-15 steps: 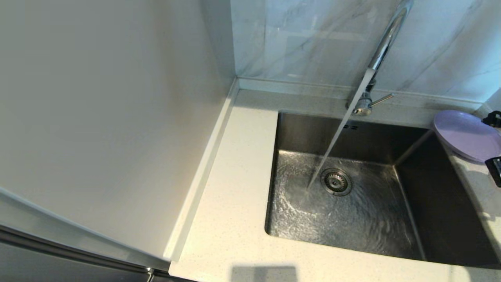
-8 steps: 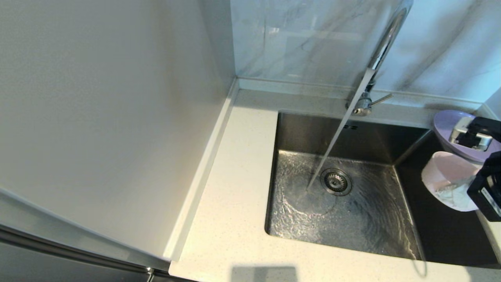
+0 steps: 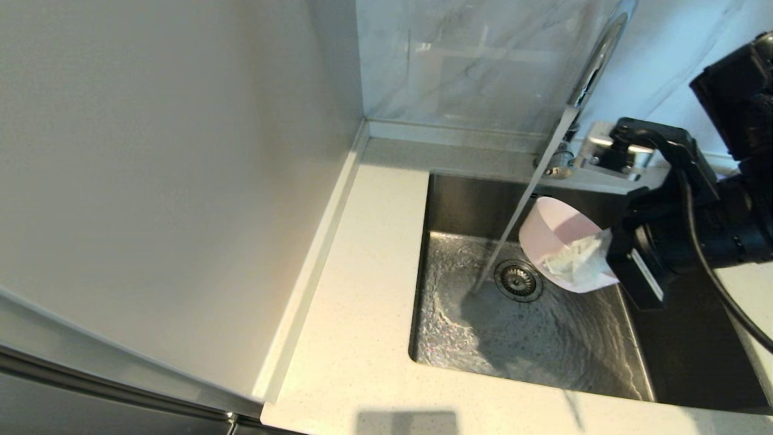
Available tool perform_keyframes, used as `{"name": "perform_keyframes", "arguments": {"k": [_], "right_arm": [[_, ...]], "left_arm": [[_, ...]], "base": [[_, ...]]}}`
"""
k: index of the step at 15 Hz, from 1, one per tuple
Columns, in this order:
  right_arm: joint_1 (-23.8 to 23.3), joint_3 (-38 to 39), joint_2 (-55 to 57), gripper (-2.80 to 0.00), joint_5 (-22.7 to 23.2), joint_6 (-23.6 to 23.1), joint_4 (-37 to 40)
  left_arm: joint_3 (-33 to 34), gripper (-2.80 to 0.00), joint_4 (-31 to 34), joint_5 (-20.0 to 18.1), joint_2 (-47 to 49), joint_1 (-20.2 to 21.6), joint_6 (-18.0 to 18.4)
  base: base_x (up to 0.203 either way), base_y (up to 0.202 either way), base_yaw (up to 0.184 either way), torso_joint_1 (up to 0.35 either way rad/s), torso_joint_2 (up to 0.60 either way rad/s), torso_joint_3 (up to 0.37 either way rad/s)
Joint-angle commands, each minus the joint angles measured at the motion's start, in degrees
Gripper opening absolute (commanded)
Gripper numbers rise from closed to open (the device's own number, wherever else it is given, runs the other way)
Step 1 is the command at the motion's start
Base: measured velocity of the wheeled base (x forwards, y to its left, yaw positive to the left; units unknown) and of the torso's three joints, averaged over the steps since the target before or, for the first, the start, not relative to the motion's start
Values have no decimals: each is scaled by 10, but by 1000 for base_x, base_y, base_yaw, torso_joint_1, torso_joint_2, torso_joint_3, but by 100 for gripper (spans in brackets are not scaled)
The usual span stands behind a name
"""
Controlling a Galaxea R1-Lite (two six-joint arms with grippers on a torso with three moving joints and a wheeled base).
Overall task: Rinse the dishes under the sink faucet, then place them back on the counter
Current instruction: Rinse the bowl
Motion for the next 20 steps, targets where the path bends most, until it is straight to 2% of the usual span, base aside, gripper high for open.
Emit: {"name": "perform_keyframes", "arguments": {"k": [1,3,6,8,13,17,20], "right_arm": [[29,-58,71,-280,-63,66,-30],[31,-98,90,-280,-97,97,-50],[31,-137,119,-280,-129,112,-52],[31,-157,136,-280,-144,139,-52],[28,-170,156,-280,-164,144,-53],[13,-176,163,-280,-186,144,-52],[-2,-173,159,-280,-187,145,-51]], "left_arm": [[0,-280,0,0,0,0,0],[0,-280,0,0,0,0,0],[0,-280,0,0,0,0,0],[0,-280,0,0,0,0,0],[0,-280,0,0,0,0,0],[0,-280,0,0,0,0,0],[0,-280,0,0,0,0,0]], "base": [[0,0,0,0,0,0],[0,0,0,0,0,0],[0,0,0,0,0,0],[0,0,0,0,0,0],[0,0,0,0,0,0],[0,0,0,0,0,0],[0,0,0,0,0,0]]}}
